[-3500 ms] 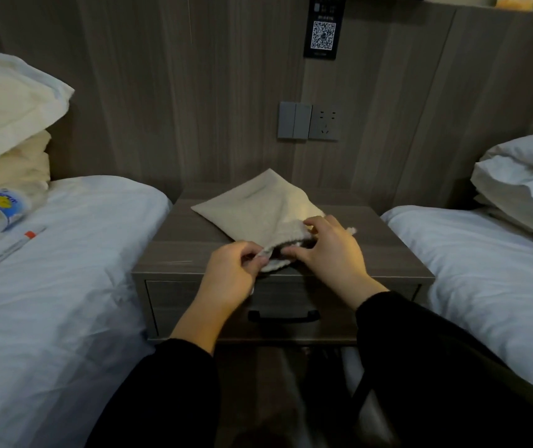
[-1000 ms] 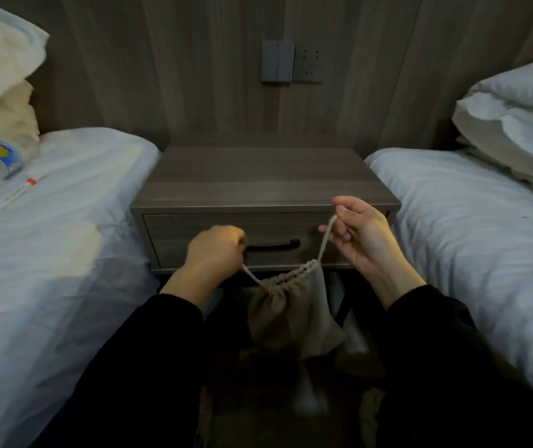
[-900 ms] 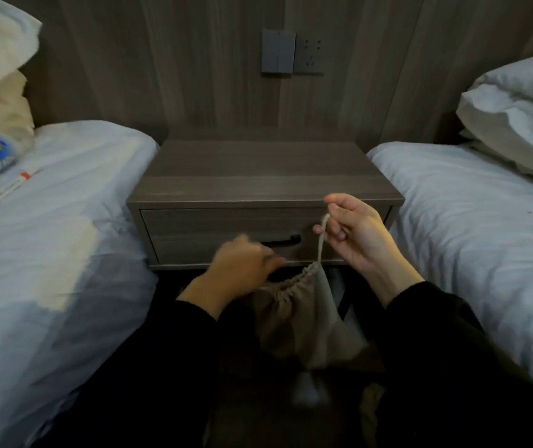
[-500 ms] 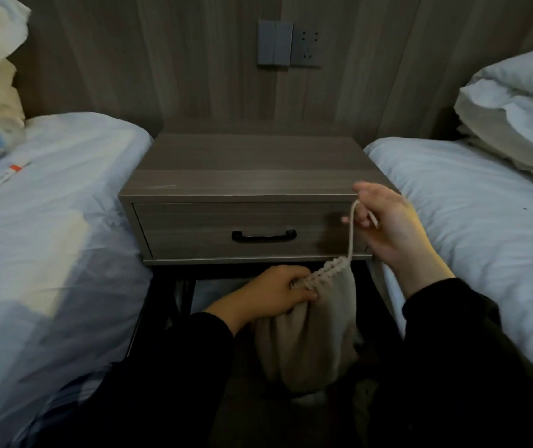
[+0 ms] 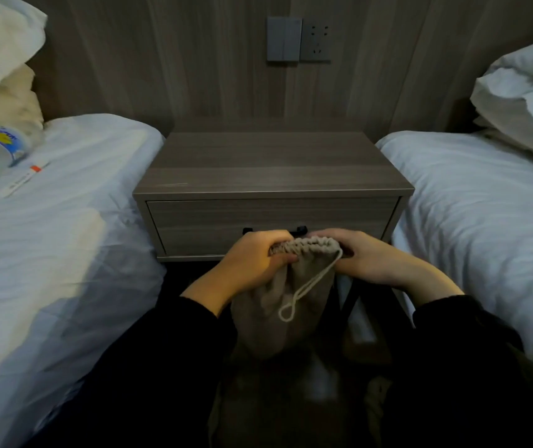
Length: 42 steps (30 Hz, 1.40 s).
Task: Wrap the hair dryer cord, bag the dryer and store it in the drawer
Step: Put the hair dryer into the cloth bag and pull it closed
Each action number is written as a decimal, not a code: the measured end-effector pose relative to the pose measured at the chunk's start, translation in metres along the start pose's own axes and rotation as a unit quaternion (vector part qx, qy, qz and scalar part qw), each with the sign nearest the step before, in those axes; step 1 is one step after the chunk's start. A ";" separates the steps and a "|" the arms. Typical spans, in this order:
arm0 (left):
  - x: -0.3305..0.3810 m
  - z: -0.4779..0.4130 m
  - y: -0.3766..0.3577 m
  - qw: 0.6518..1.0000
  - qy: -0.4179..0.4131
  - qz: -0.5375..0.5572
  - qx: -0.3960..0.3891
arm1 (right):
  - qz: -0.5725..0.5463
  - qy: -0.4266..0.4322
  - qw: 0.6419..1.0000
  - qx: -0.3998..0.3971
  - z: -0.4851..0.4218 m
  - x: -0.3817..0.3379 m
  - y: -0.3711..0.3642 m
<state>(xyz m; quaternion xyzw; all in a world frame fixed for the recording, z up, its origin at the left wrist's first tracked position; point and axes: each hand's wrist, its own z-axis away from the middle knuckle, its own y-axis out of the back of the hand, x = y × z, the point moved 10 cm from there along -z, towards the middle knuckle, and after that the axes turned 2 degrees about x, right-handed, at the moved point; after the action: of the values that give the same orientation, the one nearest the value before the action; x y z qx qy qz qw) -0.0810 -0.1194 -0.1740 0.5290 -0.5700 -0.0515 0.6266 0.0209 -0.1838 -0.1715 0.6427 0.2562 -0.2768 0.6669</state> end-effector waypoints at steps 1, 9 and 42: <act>-0.002 0.000 0.002 1.000 0.005 -0.002 0.011 | -0.011 -0.018 1.000 0.015 0.001 0.001 0.005; 0.002 -0.003 0.000 0.999 0.012 0.027 0.029 | 0.110 -0.048 0.969 0.215 0.014 -0.005 0.031; -0.075 0.001 0.002 0.873 0.234 0.397 0.158 | -0.083 -0.190 0.976 0.071 0.009 0.053 0.002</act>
<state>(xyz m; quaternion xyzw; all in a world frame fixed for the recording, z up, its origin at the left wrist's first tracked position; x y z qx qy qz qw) -0.1089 -0.0691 -0.2226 0.3471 -0.5690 0.4175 0.6177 0.0601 -0.1951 -0.2061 0.6008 0.1573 -0.4659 0.6303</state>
